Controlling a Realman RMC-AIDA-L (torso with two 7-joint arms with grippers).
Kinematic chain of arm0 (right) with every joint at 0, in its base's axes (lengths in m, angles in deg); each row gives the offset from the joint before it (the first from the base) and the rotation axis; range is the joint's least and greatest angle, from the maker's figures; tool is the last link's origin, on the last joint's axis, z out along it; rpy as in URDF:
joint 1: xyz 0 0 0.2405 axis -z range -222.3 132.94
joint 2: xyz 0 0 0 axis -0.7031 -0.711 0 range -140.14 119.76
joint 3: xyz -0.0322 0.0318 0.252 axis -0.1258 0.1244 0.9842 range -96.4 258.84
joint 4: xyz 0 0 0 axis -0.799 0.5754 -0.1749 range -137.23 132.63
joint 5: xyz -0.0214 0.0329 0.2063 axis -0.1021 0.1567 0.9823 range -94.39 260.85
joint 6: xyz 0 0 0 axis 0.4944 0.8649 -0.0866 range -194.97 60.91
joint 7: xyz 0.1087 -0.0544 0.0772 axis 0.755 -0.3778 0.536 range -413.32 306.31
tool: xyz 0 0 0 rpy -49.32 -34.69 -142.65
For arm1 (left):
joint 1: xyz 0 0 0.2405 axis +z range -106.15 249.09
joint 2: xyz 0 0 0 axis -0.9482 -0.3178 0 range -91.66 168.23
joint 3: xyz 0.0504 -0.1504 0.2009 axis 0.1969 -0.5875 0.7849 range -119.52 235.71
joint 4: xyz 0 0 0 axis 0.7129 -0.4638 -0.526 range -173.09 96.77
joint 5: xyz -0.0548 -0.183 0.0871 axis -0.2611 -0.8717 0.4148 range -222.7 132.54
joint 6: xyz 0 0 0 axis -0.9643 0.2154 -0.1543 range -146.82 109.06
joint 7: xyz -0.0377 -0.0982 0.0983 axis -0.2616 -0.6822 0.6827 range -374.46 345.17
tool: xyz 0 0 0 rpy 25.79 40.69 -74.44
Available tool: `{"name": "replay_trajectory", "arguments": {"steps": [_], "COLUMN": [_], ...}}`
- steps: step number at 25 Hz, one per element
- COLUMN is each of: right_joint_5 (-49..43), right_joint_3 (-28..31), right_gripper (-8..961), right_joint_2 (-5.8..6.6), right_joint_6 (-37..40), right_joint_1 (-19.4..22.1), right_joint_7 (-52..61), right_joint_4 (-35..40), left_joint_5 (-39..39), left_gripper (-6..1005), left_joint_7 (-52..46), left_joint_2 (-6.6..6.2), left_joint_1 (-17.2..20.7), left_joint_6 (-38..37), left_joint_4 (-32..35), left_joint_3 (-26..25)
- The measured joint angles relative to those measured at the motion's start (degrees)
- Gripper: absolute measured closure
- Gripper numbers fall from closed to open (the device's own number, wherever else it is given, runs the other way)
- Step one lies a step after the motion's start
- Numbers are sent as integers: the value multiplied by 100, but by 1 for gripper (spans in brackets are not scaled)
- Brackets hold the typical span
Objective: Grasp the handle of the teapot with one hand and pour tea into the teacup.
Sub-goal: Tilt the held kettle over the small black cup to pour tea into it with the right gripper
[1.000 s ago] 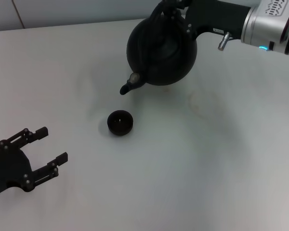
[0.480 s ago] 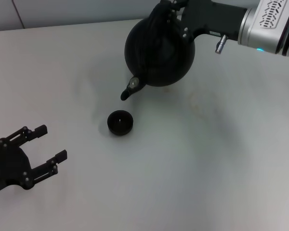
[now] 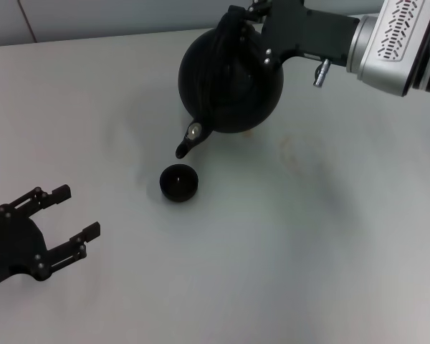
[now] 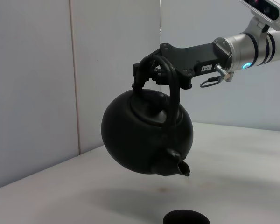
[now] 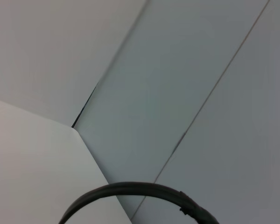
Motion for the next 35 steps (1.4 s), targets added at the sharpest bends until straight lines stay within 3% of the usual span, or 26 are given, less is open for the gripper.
{"name": "replay_trajectory", "arguments": {"steps": [35], "right_joint_5": [22], "right_joint_3": [-410], "right_gripper": [866], "right_joint_2": [0], "right_joint_6": [-255], "right_joint_1": [2], "right_joint_7": [-475], "right_joint_4": [90], "left_joint_5": [0], "left_gripper": [249], "left_joint_7": [-1], "left_joint_2": [8], "left_joint_1": [-93], "left_joint_6": [-9], "left_joint_4": [8], "left_joint_3": [-17]}}
